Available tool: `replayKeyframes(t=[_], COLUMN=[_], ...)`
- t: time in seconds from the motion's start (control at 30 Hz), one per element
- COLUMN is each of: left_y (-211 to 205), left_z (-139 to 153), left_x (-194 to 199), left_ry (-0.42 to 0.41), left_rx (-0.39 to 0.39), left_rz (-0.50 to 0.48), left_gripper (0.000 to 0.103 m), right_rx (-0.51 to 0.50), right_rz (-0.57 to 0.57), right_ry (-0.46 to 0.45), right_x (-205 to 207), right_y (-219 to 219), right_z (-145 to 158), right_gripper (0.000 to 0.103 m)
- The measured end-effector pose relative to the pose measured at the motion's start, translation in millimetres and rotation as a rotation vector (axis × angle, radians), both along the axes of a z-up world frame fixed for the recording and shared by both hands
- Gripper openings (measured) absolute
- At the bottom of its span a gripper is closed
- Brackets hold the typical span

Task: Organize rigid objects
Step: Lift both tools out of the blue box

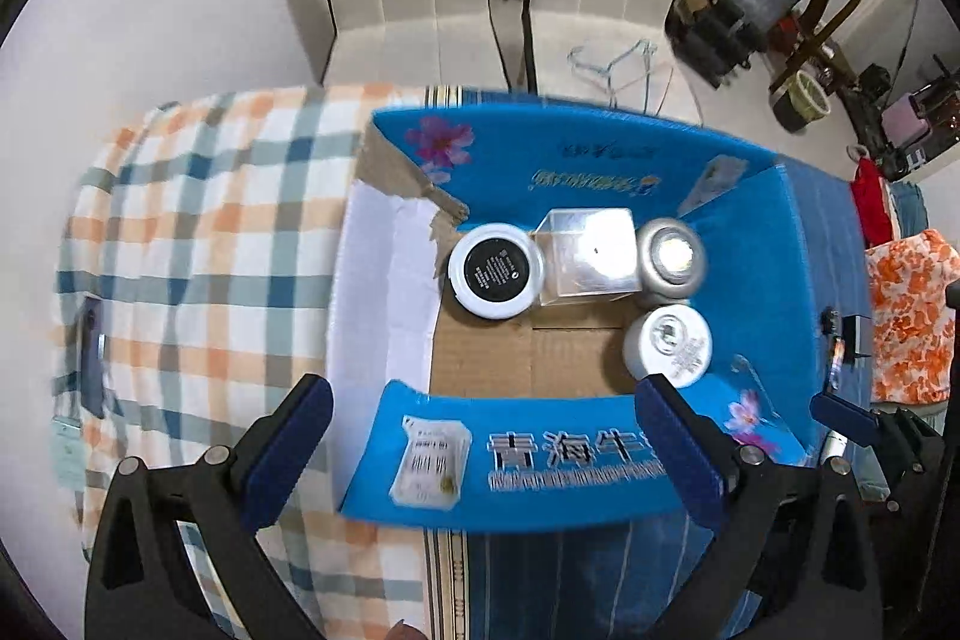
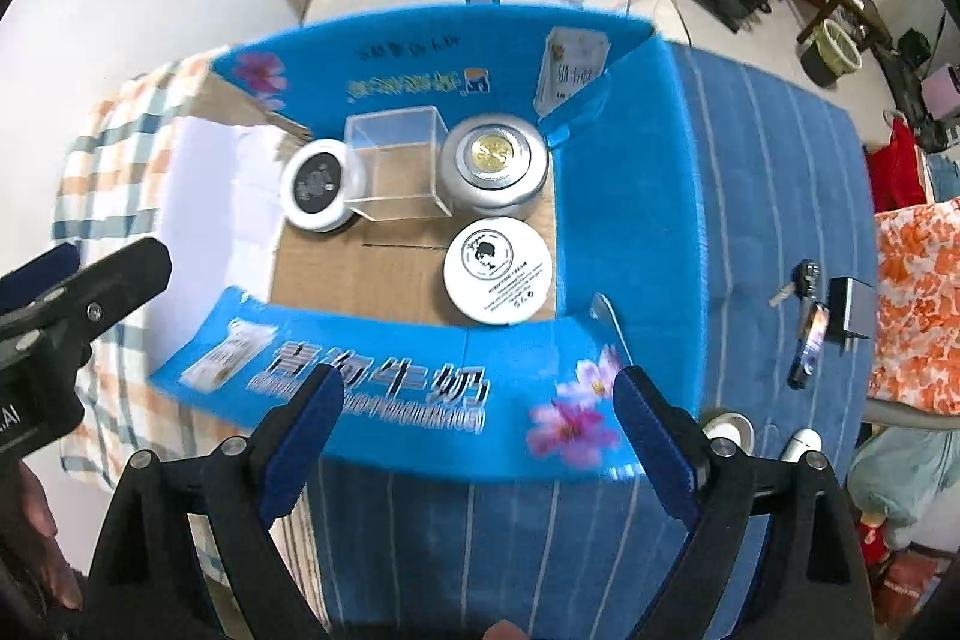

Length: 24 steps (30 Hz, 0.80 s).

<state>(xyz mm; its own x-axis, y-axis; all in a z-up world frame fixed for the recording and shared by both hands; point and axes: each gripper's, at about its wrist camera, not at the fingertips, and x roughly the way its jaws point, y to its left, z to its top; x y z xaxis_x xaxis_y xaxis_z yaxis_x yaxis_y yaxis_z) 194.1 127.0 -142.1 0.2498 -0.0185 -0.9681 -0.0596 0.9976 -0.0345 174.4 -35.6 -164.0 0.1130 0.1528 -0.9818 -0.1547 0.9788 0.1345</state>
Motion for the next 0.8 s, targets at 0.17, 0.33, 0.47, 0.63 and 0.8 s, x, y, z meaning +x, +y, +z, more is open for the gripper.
replayKeyframes(t=[0.17,0.33,0.47,0.63,0.8], left_y=[-7,-14,-19,-26,-36], left_z=[40,68,82,99,113], left_x=[-23,-49,-66,-83,-91], left_ry=[-0.061,-0.108,-0.128,-0.156,-0.189], left_rx=[0.006,0.011,-0.008,-0.014,-0.015], left_rz=[-0.005,-0.002,0.006,0.013,0.014], left_gripper=[0.103,0.103,0.103,0.103,0.103], right_rx=[0.032,0.054,0.075,0.101,0.137], right_rz=[-0.001,-0.008,0.0,-0.004,-0.024], right_ry=[-0.063,-0.149,-0.178,-0.22,-0.252], right_x=[-29,-57,-74,-93,-101], right_y=[-9,-22,-30,-45,-62], right_z=[44,92,118,146,159], right_gripper=[0.093,0.093,0.093,0.093,0.093])
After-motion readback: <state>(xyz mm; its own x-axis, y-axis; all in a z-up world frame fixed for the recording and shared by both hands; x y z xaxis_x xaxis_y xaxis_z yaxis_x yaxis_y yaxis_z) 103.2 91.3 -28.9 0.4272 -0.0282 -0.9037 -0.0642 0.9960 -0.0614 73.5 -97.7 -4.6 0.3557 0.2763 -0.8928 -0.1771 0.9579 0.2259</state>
